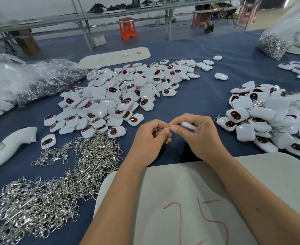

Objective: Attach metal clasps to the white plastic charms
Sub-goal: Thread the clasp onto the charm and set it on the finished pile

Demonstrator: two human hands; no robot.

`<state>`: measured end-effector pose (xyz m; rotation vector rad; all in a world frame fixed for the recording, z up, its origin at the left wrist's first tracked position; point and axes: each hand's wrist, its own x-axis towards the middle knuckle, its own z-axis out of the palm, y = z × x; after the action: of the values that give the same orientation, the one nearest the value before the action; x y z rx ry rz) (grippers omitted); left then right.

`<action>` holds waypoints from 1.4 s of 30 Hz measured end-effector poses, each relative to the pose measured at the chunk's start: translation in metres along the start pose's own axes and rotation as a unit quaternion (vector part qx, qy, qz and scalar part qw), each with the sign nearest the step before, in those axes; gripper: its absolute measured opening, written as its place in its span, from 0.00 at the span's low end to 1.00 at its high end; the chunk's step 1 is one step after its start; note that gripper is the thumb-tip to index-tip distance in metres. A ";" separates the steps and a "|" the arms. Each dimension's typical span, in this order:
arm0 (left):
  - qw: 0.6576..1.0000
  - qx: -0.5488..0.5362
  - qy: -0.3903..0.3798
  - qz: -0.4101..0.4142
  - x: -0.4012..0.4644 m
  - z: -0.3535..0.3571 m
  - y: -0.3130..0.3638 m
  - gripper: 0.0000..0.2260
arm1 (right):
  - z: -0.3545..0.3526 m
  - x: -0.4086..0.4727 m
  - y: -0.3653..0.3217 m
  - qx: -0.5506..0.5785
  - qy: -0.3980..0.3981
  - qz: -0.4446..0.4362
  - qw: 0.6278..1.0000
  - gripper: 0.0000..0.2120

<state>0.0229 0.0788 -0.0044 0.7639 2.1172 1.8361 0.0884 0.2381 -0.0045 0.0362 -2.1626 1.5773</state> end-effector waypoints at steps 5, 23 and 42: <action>0.998 -0.058 0.019 -0.008 0.000 0.000 0.002 0.06 | 0.001 0.001 0.003 0.035 0.007 0.004 0.999 0.09; 0.990 -0.134 -0.002 -0.037 0.002 -0.003 -0.002 0.06 | -0.001 0.004 0.011 0.060 0.013 0.052 0.997 0.04; 0.987 -0.154 -0.011 -0.033 0.003 -0.003 -0.005 0.06 | 0.001 0.002 0.008 0.038 0.023 0.036 0.998 0.08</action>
<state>0.0180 0.0773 -0.0080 0.6276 1.7616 2.0423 0.0842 0.2400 -0.0115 -0.0547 -2.0892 1.6829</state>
